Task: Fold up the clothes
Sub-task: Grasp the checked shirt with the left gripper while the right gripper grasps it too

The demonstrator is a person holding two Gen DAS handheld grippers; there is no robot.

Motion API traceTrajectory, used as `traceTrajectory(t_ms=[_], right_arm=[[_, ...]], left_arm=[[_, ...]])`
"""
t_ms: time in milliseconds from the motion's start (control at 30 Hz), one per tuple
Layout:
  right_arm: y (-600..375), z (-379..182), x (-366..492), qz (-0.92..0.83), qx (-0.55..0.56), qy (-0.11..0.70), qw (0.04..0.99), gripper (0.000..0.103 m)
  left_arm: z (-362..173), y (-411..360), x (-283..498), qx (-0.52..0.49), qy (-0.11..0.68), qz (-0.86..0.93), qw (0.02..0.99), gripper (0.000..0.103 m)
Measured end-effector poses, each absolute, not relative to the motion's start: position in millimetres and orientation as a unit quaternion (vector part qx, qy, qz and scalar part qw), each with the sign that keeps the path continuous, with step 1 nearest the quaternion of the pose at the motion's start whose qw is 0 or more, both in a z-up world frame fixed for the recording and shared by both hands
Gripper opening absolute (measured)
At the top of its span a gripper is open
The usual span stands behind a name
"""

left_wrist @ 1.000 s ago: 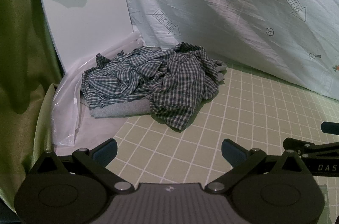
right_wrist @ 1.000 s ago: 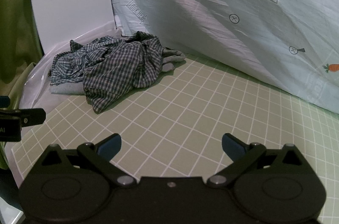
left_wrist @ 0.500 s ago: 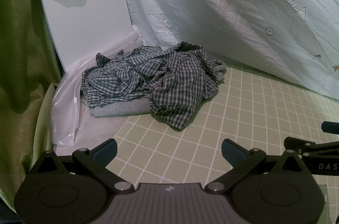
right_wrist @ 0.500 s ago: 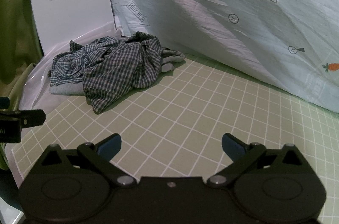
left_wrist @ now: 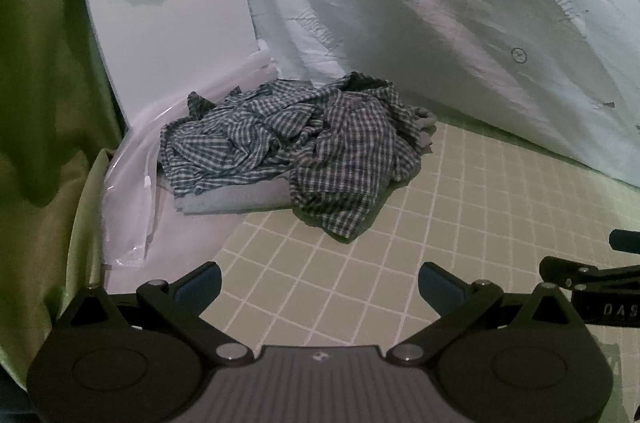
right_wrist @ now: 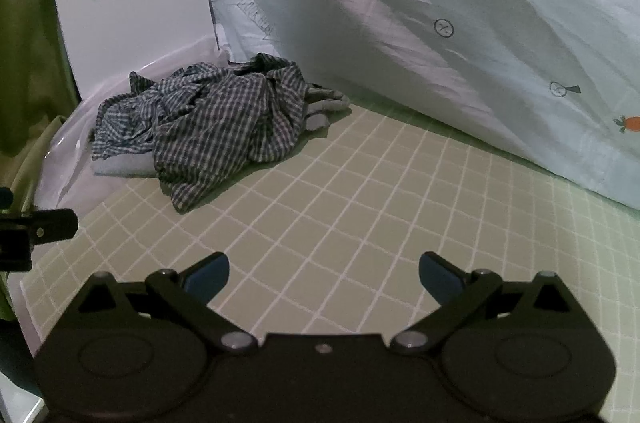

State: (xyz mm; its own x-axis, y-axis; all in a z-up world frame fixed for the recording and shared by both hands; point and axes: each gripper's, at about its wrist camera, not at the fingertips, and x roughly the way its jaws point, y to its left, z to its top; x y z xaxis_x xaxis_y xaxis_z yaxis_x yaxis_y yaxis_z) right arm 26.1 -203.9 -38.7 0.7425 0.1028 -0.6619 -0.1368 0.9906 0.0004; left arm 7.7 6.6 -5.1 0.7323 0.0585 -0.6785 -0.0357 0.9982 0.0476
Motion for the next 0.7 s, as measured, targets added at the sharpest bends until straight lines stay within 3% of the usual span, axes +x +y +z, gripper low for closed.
traceTrajectory(t_ms=[400,700], right_arm=[[-206.2,-27.0,87.8,0.04,-0.014,0.34,0.939,0.102],[-184.9,-27.8,178.9,0.039,-0.023,0.34,0.94,0.102]], left_arm=[[-0.3,18.9,70.2,0.002,0.362,0.032,0.932,0.103],[-1.5,57.2,168.0,-0.035,0.36,0.049,0.931,0.103]])
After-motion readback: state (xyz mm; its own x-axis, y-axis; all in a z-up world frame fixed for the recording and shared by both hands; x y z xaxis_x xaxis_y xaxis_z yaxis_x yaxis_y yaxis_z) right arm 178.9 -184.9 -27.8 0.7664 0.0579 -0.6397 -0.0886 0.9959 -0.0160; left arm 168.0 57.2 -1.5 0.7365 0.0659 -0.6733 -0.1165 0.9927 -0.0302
